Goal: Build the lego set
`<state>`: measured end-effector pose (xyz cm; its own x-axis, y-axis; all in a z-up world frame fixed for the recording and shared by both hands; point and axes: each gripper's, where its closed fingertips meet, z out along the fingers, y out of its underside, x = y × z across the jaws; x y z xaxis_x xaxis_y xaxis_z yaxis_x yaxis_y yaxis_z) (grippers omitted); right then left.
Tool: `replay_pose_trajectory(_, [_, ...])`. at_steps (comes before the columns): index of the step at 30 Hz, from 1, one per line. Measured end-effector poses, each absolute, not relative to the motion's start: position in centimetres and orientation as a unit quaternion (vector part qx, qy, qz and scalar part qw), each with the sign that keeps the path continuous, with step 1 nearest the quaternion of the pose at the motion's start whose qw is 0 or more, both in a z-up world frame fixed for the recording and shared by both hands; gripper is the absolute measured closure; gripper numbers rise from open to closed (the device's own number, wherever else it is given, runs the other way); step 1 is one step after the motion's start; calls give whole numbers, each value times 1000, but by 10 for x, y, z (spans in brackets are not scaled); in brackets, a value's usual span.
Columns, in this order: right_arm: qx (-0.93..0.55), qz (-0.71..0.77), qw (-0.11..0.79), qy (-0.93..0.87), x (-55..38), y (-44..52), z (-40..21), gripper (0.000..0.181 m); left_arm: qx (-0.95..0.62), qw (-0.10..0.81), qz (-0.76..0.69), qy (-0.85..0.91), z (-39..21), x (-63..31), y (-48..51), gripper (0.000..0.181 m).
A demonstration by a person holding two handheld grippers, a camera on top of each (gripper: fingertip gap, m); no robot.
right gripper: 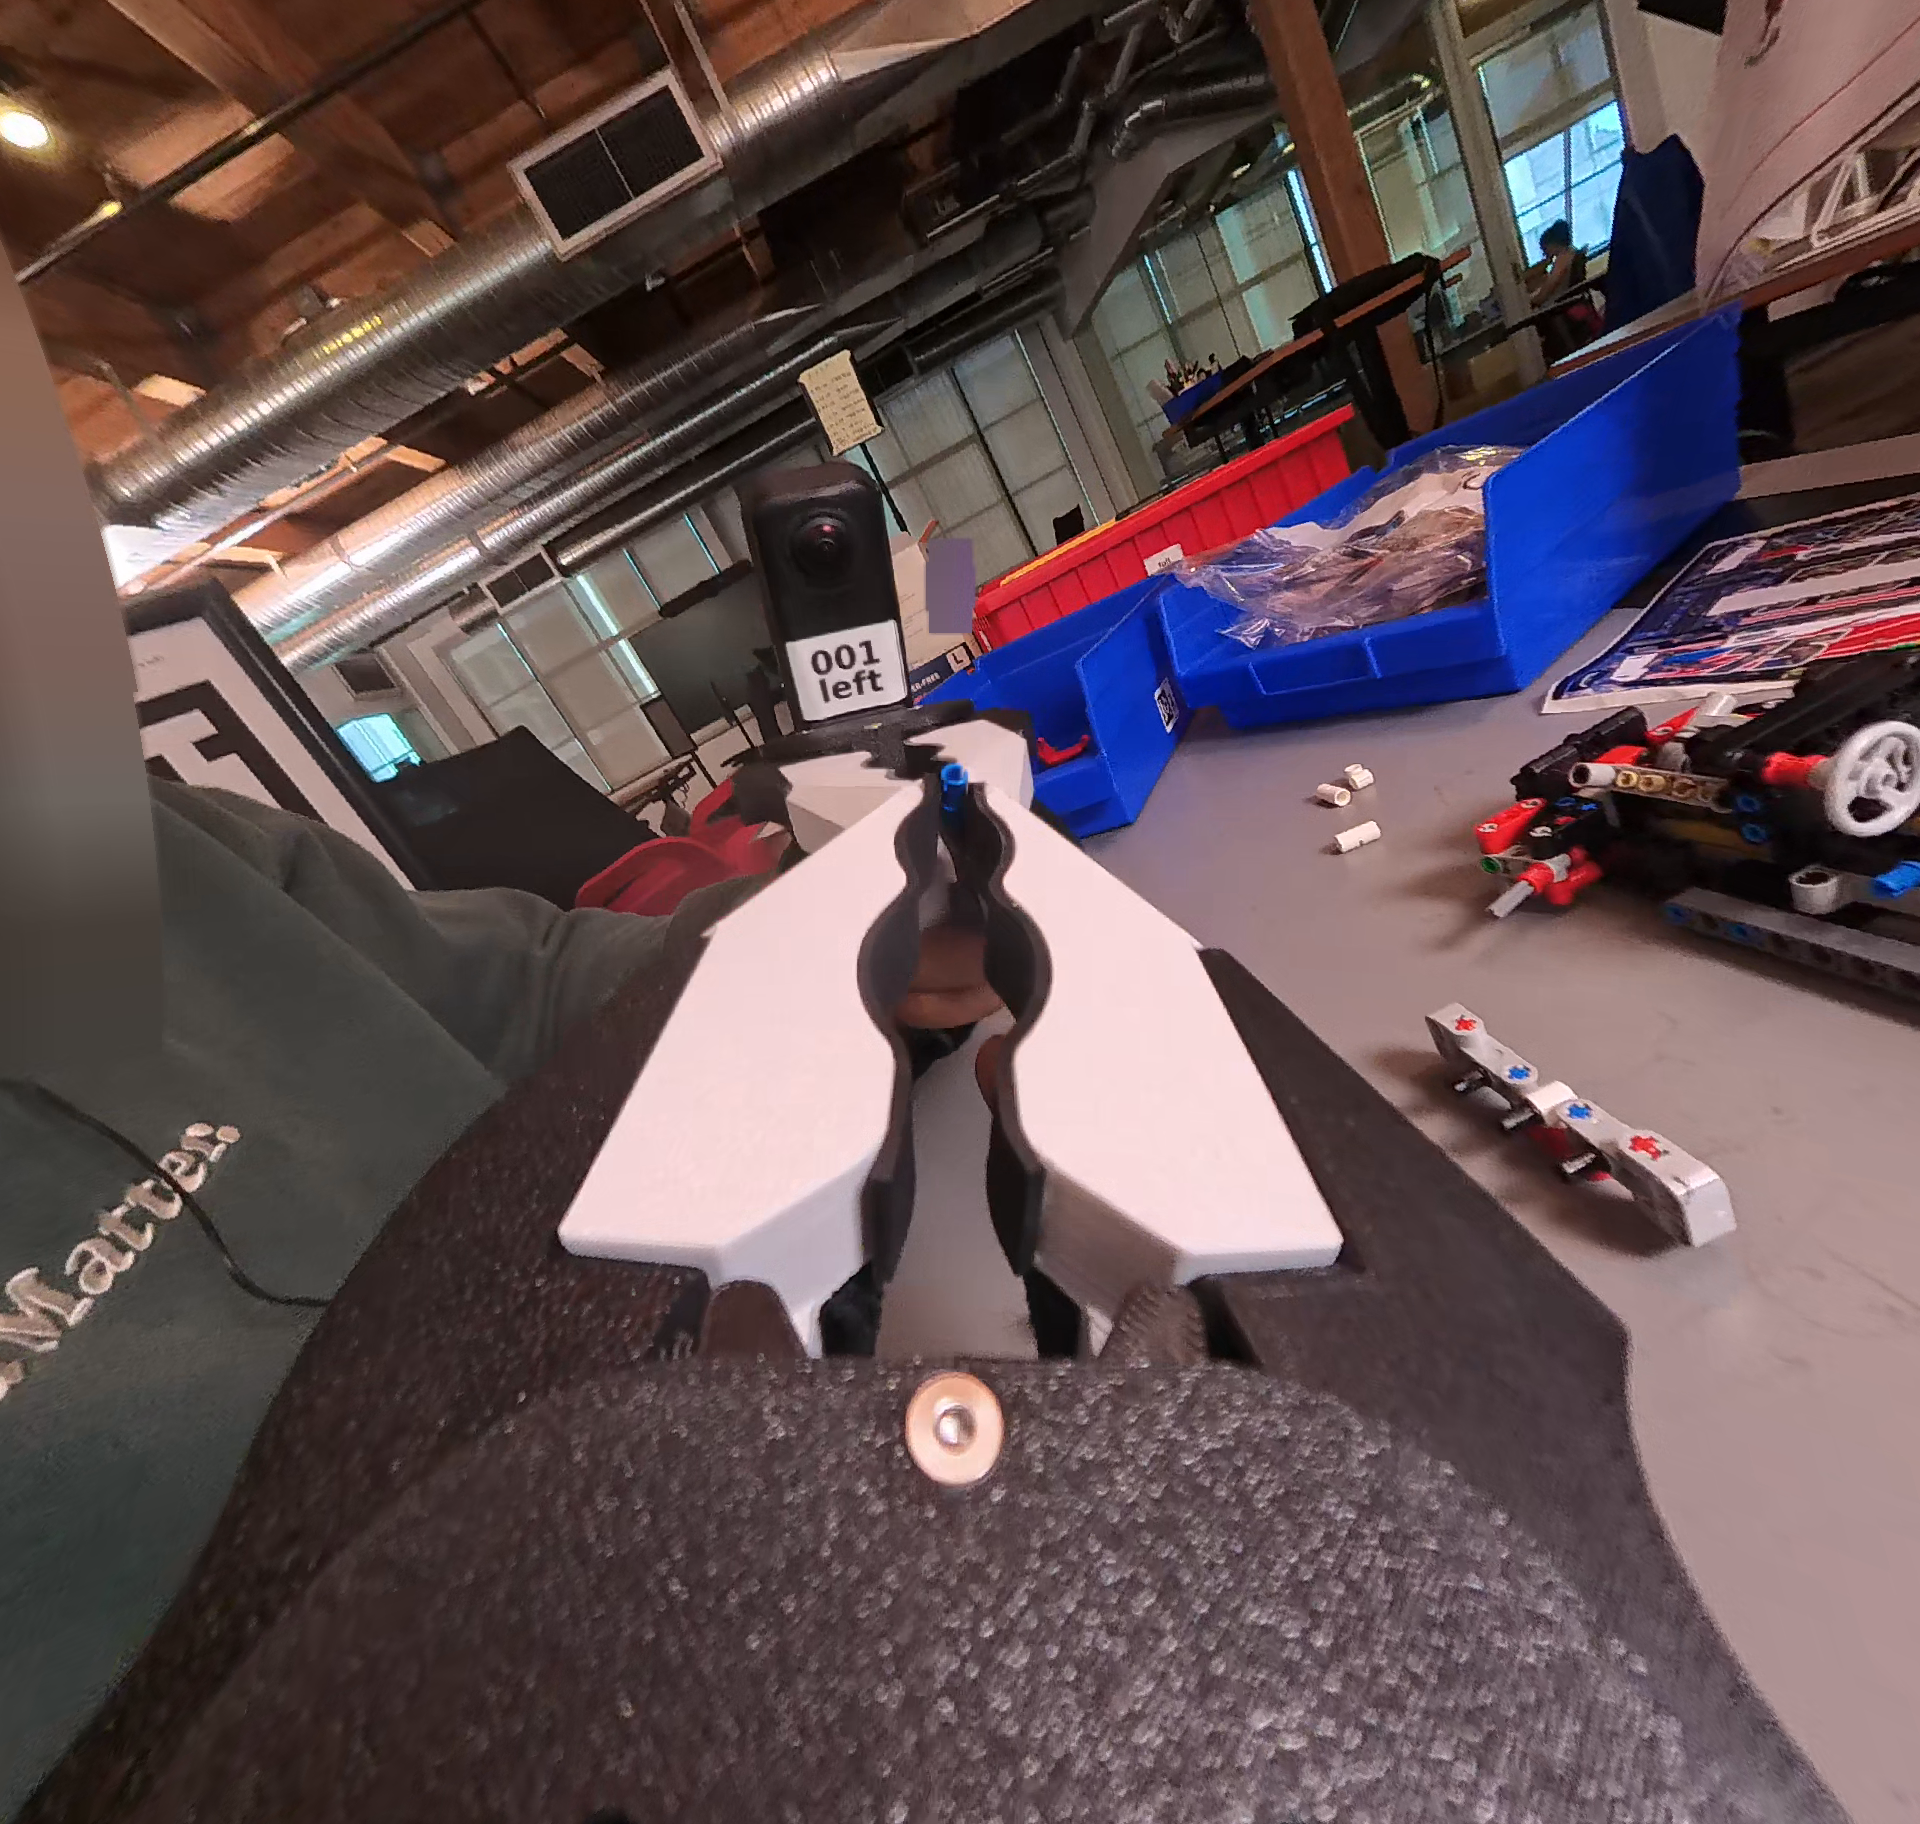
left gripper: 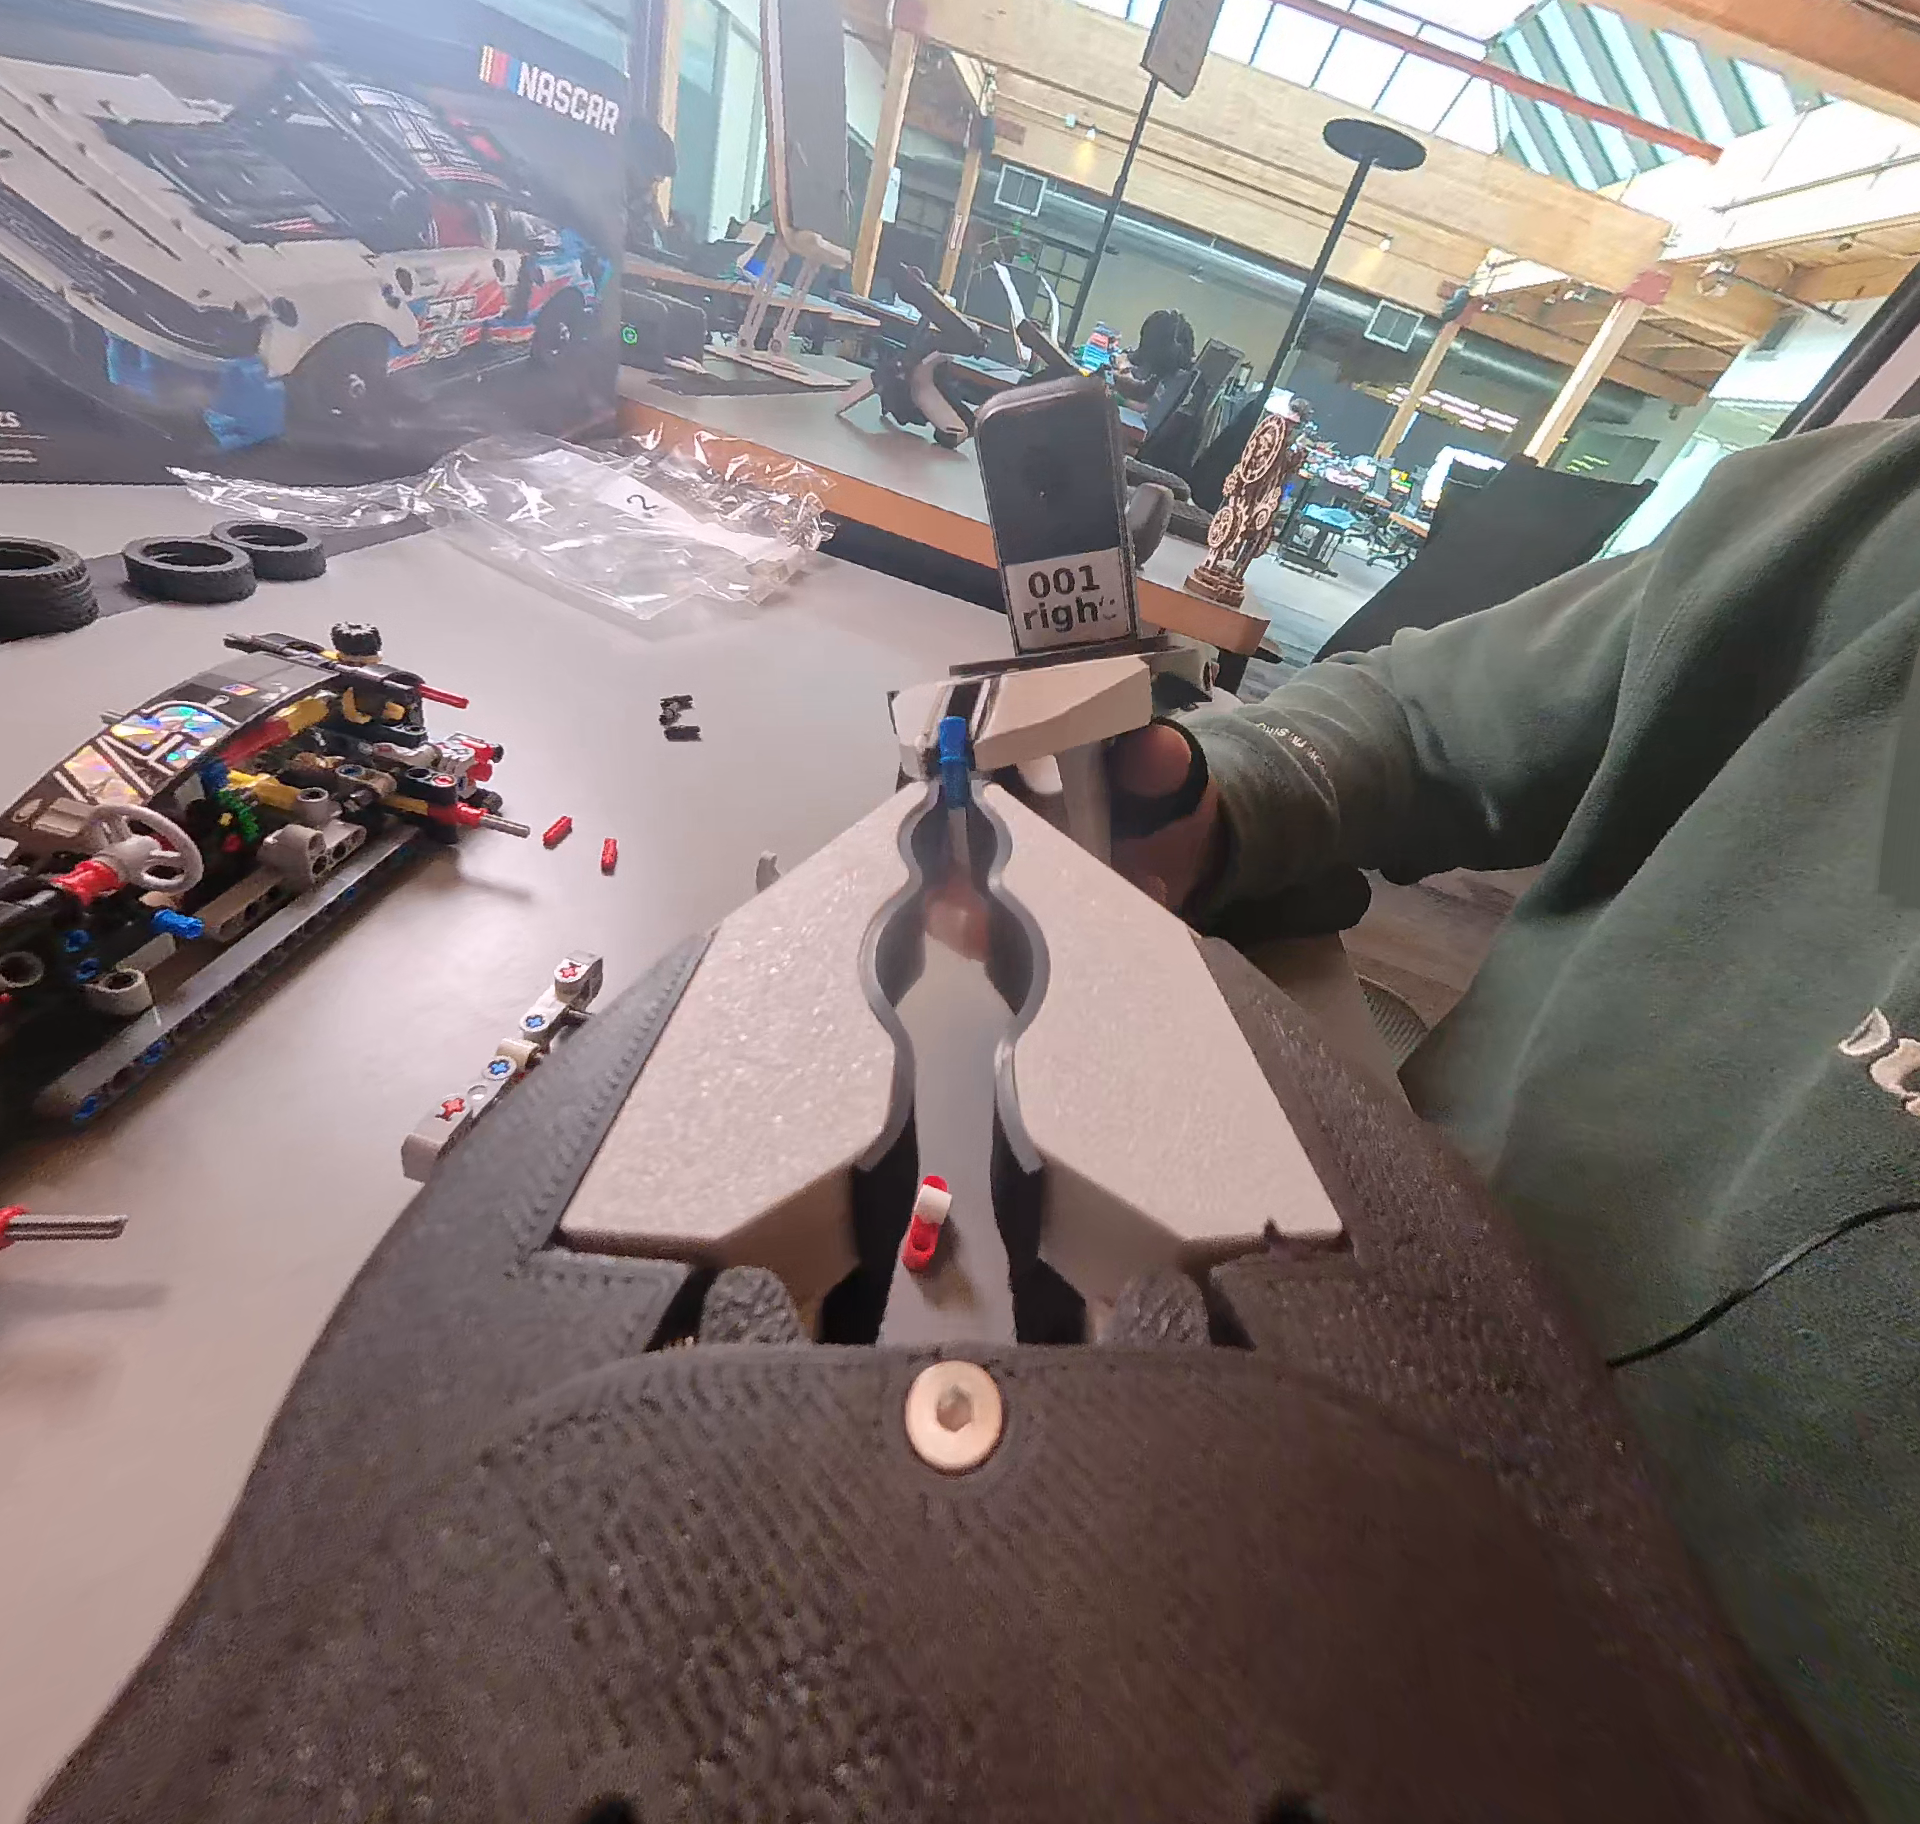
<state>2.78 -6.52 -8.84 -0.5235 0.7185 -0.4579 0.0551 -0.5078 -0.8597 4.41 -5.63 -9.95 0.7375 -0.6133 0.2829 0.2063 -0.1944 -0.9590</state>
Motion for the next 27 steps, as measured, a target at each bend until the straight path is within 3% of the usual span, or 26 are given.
replay_pose_trajectory(9, [-345,657,265,-616,45,-78,-99,168,-722,584,-303,214,-111,54,-67,181])
replay_pose_trajectory(27, [-259,536,281,-752,67,-91,-138,177,-765,489,-262,326,-150,81,-83,180])
